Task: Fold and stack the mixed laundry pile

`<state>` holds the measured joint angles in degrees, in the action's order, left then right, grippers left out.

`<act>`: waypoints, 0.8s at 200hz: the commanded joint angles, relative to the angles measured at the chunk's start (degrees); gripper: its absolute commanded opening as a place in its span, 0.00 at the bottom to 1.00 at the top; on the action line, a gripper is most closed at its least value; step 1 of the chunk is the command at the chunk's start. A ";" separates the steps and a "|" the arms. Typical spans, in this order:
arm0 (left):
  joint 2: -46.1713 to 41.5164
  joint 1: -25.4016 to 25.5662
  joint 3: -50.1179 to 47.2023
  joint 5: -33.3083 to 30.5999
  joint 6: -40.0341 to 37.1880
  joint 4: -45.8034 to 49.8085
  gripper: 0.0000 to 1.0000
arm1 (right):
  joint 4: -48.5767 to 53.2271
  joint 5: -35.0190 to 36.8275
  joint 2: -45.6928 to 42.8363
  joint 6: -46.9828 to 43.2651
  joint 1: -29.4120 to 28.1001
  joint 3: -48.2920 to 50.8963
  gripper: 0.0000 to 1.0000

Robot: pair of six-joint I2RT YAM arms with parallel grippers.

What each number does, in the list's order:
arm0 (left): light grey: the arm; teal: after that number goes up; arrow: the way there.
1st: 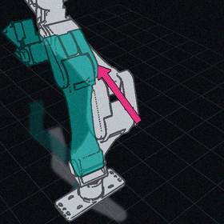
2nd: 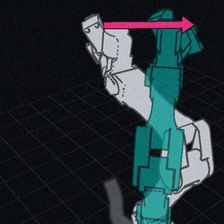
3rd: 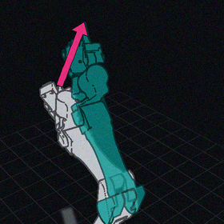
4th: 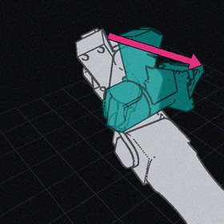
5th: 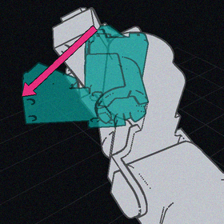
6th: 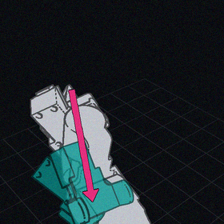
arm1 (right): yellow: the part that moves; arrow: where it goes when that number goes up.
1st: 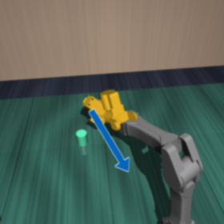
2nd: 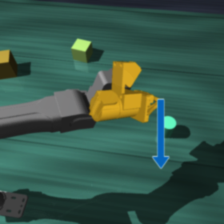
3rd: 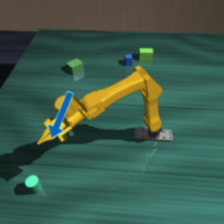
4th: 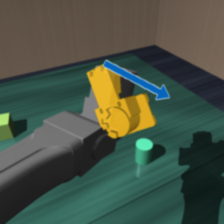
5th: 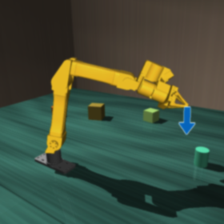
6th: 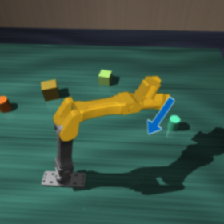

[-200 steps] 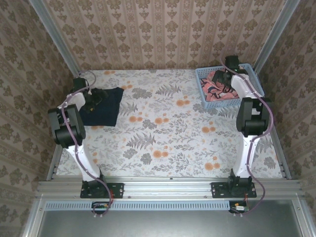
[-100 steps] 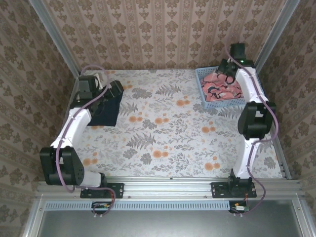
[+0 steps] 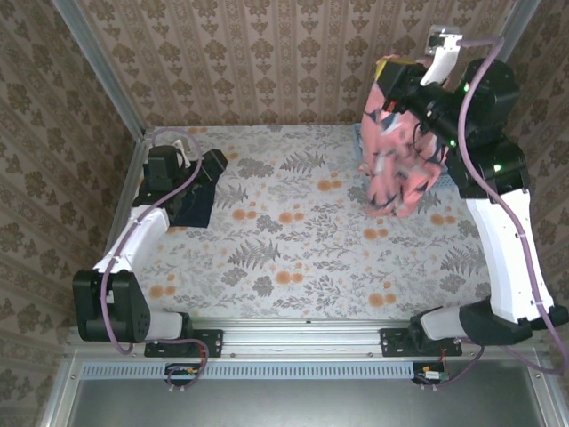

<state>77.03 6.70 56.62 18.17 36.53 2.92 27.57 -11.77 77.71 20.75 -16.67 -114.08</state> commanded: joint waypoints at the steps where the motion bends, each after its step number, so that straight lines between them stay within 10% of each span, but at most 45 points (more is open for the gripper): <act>1: -2.39 0.57 -0.70 3.24 1.50 -2.77 1.00 | -3.95 -3.00 -3.18 1.71 -2.83 3.73 0.00; 75: -3.78 1.35 -3.91 4.77 1.35 -3.65 1.00 | -10.40 0.89 12.96 6.58 -3.11 12.60 0.02; 124: -1.78 4.43 -5.00 4.75 0.41 -1.71 1.00 | 4.00 7.64 42.35 5.46 -1.69 -4.93 0.64; 160: 1.70 9.50 -5.35 4.21 -2.75 0.55 1.00 | 6.24 10.88 36.79 2.67 -2.51 1.25 1.00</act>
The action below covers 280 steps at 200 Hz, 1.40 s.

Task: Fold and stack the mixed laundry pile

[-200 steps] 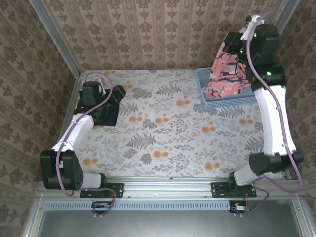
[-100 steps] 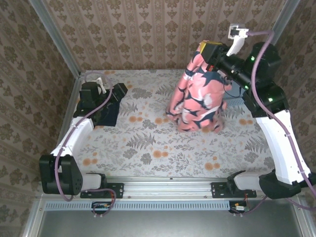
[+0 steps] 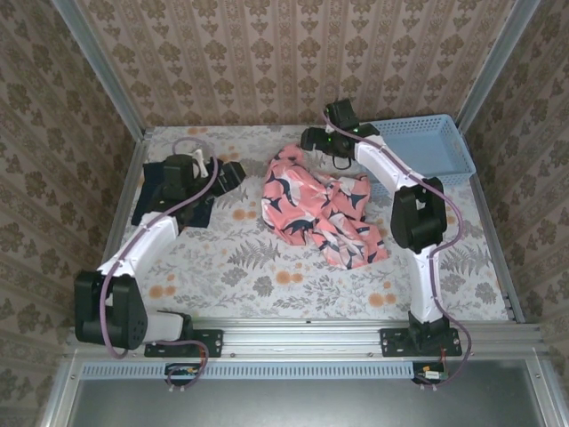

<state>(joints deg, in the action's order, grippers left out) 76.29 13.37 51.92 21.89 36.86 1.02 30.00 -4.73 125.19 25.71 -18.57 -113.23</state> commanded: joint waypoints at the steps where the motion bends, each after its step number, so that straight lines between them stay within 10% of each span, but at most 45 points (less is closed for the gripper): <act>1: 2.58 2.91 -0.62 0.42 -3.27 2.56 1.00 | 4.00 3.80 -10.98 -2.49 -0.69 0.74 1.00; 58: 7.92 4.36 -2.93 0.10 -0.54 -0.90 1.00 | 1.62 6.79 -35.64 -0.09 -9.85 34.19 1.00; 102: 18.34 7.99 -4.05 6.63 8.11 -17.68 0.97 | -4.96 4.46 -34.35 6.64 -11.23 41.98 0.98; 114: 20.74 9.73 -3.62 7.30 10.11 -21.91 0.82 | -5.01 5.19 -31.73 7.22 -11.06 41.36 0.96; 129: 23.32 11.22 -3.51 8.35 12.40 -27.25 0.40 | -6.42 5.77 -29.46 7.10 -10.78 41.10 0.83; 145: 24.26 11.34 -3.64 9.40 14.46 -30.79 0.00 | -8.00 4.91 -28.65 6.81 -9.47 40.51 0.33; 154: 23.41 11.09 -3.55 9.62 15.14 -31.41 0.00 | -8.09 4.73 -29.37 6.59 -8.84 39.62 0.00; 237: -7.13 10.46 17.33 0.38 -9.47 9.51 0.00 | -1.20 -7.34 -52.04 3.61 -10.27 33.32 0.00; 280: -10.94 9.70 27.30 4.21 -11.11 15.22 0.00 | -3.56 -8.26 -59.00 5.14 -10.23 31.38 0.00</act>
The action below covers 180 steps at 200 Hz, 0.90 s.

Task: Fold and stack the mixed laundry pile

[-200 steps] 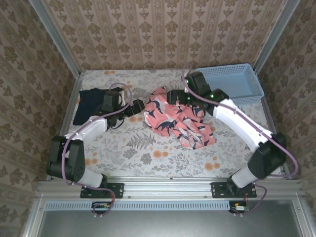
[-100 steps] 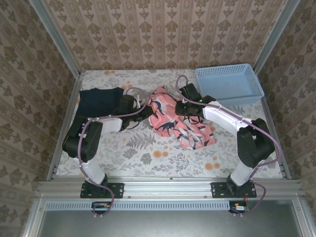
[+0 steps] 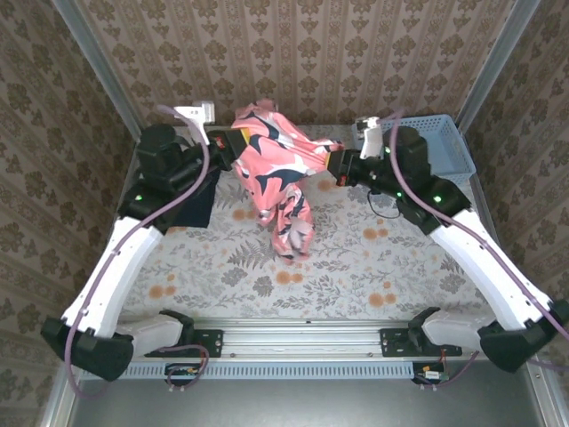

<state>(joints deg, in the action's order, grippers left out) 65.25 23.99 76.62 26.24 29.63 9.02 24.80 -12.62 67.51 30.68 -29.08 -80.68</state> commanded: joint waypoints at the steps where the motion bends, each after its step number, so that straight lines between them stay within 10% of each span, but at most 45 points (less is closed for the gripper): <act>1: 0.10 -0.90 2.76 -0.14 -3.88 7.26 0.00 | 1.65 -0.11 -1.32 0.04 0.31 -1.20 0.00; 52: 11.05 -0.08 6.30 -0.96 -2.23 9.25 0.10 | 1.47 15.40 9.55 0.25 7.68 3.20 0.00; 60: 13.69 0.32 5.57 0.11 -1.65 8.53 0.26 | 0.18 14.86 11.74 1.46 9.77 5.33 0.00; 76: 18.05 1.26 5.16 0.90 -1.71 9.74 0.99 | 1.00 14.89 17.74 3.25 12.71 8.27 0.03; 96: 18.01 1.74 3.21 -7.52 -5.84 13.23 1.00 | 5.55 17.49 21.29 3.31 13.48 10.71 0.49; 110: 15.63 0.93 0.40 -14.06 -8.47 14.53 1.00 | 5.56 18.70 20.04 3.02 12.75 15.05 0.61; 180: 6.26 -12.41 -23.06 -12.54 -1.17 20.86 1.00 | 3.39 19.00 17.96 -1.78 -0.31 10.88 0.67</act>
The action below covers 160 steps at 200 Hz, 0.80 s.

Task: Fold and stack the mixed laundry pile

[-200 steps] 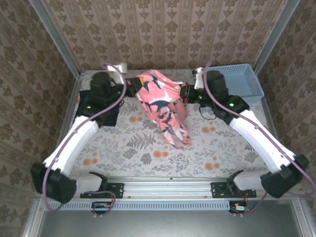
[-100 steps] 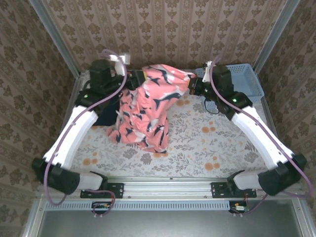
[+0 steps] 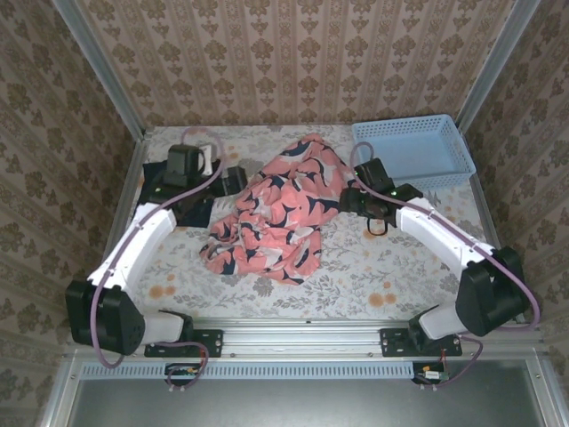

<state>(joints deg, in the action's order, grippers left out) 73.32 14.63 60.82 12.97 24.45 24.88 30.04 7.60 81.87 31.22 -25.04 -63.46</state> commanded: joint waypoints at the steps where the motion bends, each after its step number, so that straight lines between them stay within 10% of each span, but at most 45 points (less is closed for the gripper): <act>1: -2.01 -3.18 -7.54 0.73 4.15 5.08 1.00 | -1.98 -1.33 4.06 -2.27 -4.60 -6.59 0.67; 96: -15.64 -4.35 -23.79 -2.14 6.34 16.80 0.90 | -1.72 2.42 37.92 -3.31 -9.74 -32.10 0.70; 143: -11.83 -4.44 -28.41 0.11 9.48 6.51 0.18 | -0.09 0.33 40.36 3.01 -7.39 -28.14 0.66; 160: -9.62 -4.44 -27.59 -0.09 9.74 3.58 0.06 | -1.08 0.49 36.23 4.81 -7.13 -20.88 0.66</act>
<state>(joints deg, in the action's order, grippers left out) 61.63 10.76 32.60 12.49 33.21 34.48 26.55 7.20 123.22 32.16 -32.18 -91.48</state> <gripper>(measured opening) 0.126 0.661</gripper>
